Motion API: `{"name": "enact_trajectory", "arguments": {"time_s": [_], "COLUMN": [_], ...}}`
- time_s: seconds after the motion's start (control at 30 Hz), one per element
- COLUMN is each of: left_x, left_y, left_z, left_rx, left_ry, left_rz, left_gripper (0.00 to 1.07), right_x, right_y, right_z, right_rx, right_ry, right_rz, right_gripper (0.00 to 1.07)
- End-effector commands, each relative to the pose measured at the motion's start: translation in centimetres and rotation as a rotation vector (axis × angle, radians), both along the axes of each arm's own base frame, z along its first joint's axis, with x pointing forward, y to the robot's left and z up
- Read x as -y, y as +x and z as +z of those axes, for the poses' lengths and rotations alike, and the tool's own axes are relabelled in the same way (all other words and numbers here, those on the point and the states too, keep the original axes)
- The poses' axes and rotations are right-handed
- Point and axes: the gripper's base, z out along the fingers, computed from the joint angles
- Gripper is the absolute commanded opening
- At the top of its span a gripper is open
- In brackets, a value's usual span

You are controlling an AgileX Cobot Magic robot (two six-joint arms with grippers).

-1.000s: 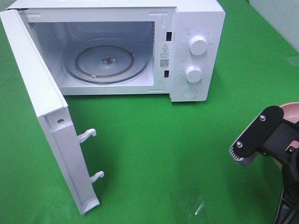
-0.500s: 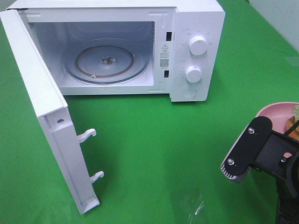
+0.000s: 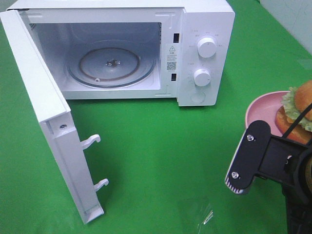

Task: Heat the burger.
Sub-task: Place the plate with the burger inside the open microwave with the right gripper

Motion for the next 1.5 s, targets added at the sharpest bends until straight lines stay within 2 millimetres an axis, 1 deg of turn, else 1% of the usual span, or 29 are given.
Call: {"name": "enact_trajectory", "arguments": {"time_s": [0.03, 0.23, 0.37, 0.4, 0.43, 0.53, 0.57, 0.6, 0.63, 0.67, 0.7, 0.73, 0.77, 0.8, 0.83, 1.1, 1.13, 1.17, 1.2, 1.47, 1.5], "left_x": [0.1, 0.1, 0.1, 0.1, 0.1, 0.1, 0.1, 0.1, 0.1, 0.1, 0.1, 0.1, 0.1, 0.1, 0.1, 0.1, 0.1, 0.1, 0.1, 0.1, 0.1], "left_y": [-0.1, -0.1, -0.1, -0.1, -0.1, -0.1, -0.1, -0.1, -0.1, -0.1, -0.1, -0.1, -0.1, -0.1, -0.1, -0.1, -0.1, -0.1, -0.1, -0.1, -0.1], "left_z": [0.0, 0.0, 0.0, 0.0, 0.0, 0.0, 0.0, 0.0, 0.0, 0.0, 0.0, 0.0, 0.0, 0.0, 0.0, 0.0, 0.0, 0.0, 0.0, 0.0, 0.0], "left_rx": [0.025, 0.025, 0.025, 0.025, 0.025, 0.025, 0.025, 0.025, 0.025, 0.025, 0.025, 0.025, 0.025, 0.025, 0.025, 0.025, 0.025, 0.025, 0.025, 0.025, 0.025], "left_ry": [-0.01, -0.01, -0.01, -0.01, -0.01, -0.01, -0.01, -0.01, -0.01, -0.01, -0.01, -0.01, -0.01, -0.01, -0.01, -0.01, -0.01, -0.01, -0.01, -0.01, -0.01], "left_rz": [0.0, 0.0, 0.0, 0.0, 0.0, 0.0, 0.0, 0.0, 0.0, 0.0, 0.0, 0.0, 0.0, 0.0, 0.0, 0.0, 0.0, 0.0, 0.0, 0.0, 0.0], "left_gripper": [0.98, 0.98, 0.98, 0.98, 0.98, 0.98, 0.98, 0.98, 0.98, 0.98, 0.98, 0.98, 0.98, 0.98, 0.98, 0.98, 0.98, 0.98, 0.98, 0.98, 0.98], "right_x": [0.0, -0.3, -1.1, -1.1, -1.5, -1.6, -2.0, -2.0, -2.3, -2.3, -2.6, -2.6, -2.7, -2.7, -2.7, -2.8, -3.0, -3.0, -3.1, -3.6, -3.8], "right_y": [0.7, 1.0, 1.3, 1.3, 1.4, 1.4, 1.3, 1.3, 1.3, 1.3, 1.2, 1.2, 1.2, 1.2, 1.2, 1.2, 1.2, 1.2, 1.2, 1.0, 1.0], "right_z": [0.5, 0.7, 0.8, 0.8, 0.8, 0.8, 0.8, 0.8, 0.8, 0.8, 0.8, 0.8, 0.8, 0.8, 0.8, 0.8, 0.8, 0.8, 0.8, 0.8, 0.8], "right_rx": [0.071, 0.105, 0.147, 0.147, 0.149, 0.149, 0.146, 0.146, 0.143, 0.143, 0.14, 0.14, 0.137, 0.137, 0.135, 0.132, 0.13, 0.13, 0.13, 0.137, 0.143], "right_ry": [-0.069, -0.065, -0.026, -0.026, -0.018, -0.013, -0.002, -0.002, -0.001, -0.001, -0.007, -0.007, -0.028, -0.028, -0.066, -0.101, -0.118, -0.118, -0.138, -0.173, -0.181], "right_rz": [0.121, 0.173, 0.271, 0.271, 0.321, 0.349, 0.405, 0.405, 0.46, 0.46, 0.516, 0.516, 0.576, 0.576, 0.626, 0.692, 0.74, 0.74, 0.793, 0.929, 0.983], "right_gripper": [0.02, 0.03, 0.03, 0.03, 0.03, 0.03, 0.03, 0.03, 0.03, 0.03, 0.03, 0.03, 0.03, 0.03, 0.03, 0.01, 0.0, 0.0, 0.0, 0.0, 0.0]}}
